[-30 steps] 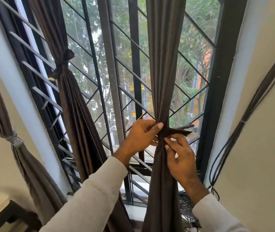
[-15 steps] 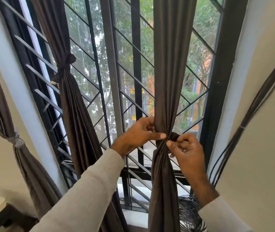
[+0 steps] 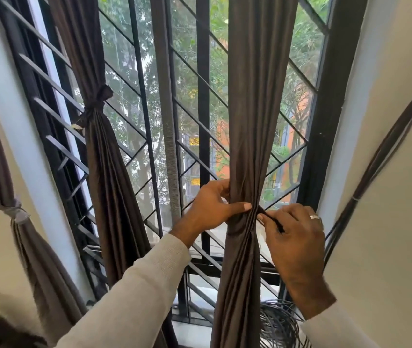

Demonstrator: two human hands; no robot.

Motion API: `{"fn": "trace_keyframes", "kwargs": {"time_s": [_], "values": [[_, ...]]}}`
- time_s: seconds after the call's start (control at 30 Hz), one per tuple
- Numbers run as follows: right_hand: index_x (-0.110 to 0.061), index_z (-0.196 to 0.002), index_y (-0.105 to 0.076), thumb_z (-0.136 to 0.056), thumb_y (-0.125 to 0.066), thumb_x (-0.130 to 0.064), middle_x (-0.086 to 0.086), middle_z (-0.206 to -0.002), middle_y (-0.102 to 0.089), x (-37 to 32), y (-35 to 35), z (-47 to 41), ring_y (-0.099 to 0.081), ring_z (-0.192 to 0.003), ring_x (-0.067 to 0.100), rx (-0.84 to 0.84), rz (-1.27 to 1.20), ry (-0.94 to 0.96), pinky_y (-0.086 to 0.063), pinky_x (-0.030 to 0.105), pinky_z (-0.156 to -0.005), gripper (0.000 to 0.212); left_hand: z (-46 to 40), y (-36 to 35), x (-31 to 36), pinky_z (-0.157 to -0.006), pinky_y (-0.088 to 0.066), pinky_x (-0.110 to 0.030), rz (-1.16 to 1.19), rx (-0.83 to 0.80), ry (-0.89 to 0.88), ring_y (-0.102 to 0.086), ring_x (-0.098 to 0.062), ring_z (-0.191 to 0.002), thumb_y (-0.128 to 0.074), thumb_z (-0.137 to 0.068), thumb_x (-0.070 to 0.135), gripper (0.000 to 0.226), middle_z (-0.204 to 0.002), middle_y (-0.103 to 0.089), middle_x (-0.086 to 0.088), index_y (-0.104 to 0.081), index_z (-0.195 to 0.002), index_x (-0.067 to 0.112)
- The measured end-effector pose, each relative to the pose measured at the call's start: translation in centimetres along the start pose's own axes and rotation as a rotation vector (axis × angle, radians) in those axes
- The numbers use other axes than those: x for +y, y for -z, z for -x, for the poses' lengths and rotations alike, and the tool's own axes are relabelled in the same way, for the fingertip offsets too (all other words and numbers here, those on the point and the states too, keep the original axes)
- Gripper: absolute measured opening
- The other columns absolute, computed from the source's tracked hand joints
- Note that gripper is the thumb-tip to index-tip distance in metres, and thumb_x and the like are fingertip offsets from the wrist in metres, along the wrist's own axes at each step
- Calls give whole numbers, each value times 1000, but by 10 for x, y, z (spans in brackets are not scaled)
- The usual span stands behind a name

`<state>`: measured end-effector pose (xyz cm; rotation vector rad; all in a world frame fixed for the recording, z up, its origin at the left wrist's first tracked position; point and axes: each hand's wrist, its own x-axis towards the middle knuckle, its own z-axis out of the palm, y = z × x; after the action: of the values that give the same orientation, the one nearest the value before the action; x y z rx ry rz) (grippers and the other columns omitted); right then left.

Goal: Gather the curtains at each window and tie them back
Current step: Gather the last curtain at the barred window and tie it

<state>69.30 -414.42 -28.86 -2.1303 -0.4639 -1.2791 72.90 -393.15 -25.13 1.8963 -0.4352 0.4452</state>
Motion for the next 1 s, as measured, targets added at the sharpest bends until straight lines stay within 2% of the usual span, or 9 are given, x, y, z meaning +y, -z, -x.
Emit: {"fn": "trace_keyframes", "kwargs": {"time_s": [0.13,0.23,0.33,0.5,0.63,0.7,0.83,0.93,1.0], "values": [[-19,-90,-75,-86,-88,-18,-10,-82,-70,-15,-1,-8,-64,-78,-3,-125,-347,-228,-43,2,-73,13,0,-7,4,-90,-65,-52,-38,20,-21,-80,-20,-97,-91,-79,33,36,-105,-83,3,-81,-110,18],[-21,-86,-69,-81,-90,-16,-13,-81,-71,-23,-5,-7,-65,-76,-11,-165,-461,-325,-44,0,-67,22,-1,-7,9,-72,-66,-39,-65,27,-24,-80,-12,-85,-92,-81,26,29,-98,-83,3,-83,-107,15],[-22,-79,-64,-80,-92,-19,-7,-74,-70,-19,-14,-5,-64,-67,1,-137,-465,-396,-52,15,-62,28,-1,0,13,-56,-61,-28,16,-74,19,-78,-14,-77,-91,-87,15,28,-101,-83,-5,-82,-112,8],[-15,-74,-56,-82,-88,-9,-4,-64,-60,-14,-21,-7,-52,-59,8,-168,-595,-425,-45,19,-57,34,0,22,2,-89,-63,-51,183,-202,46,-76,-31,-102,-69,-105,31,20,-111,-81,-6,-81,-114,18],[-5,-77,-52,-83,-85,0,-1,-67,-54,-12,-26,-6,-50,-63,12,-212,-743,-498,-45,27,-63,34,4,25,-28,-112,-46,-42,230,-357,199,-62,-11,-133,-45,-116,36,38,-140,-68,8,-62,-143,16],[-5,-78,-52,-83,-85,2,4,-68,-55,-13,-28,-7,-51,-64,14,-199,-762,-525,-46,29,-64,34,5,24,-42,-108,-49,-35,244,-486,226,-64,-9,-131,-44,-117,24,39,-144,-67,0,-56,-151,8],[-3,-78,-54,-82,-85,3,3,-65,-58,-17,-25,-8,-52,-59,9,-144,-720,-542,-49,20,-59,32,4,34,-58,-92,-58,-29,220,-643,139,-72,-19,-100,-65,-106,4,25,-114,-76,-20,-68,-124,-13],[-6,-77,-60,-82,-89,-6,6,-66,-62,-12,-23,-8,-56,-59,10,-136,-605,-509,-49,21,-58,29,8,45,-48,-68,-54,-24,14,-473,102,-65,-8,-64,-77,-100,16,19,-71,-72,1,-76,-88,1],[-13,-75,-63,-81,-90,-12,-3,-64,-63,-10,-24,-8,-56,-58,6,-120,-515,-493,-48,19,-57,28,15,55,-41,-66,-48,-29,-77,-298,-3,-59,-12,-64,-84,-96,27,27,-70,-64,-6,-75,-78,8]]}}
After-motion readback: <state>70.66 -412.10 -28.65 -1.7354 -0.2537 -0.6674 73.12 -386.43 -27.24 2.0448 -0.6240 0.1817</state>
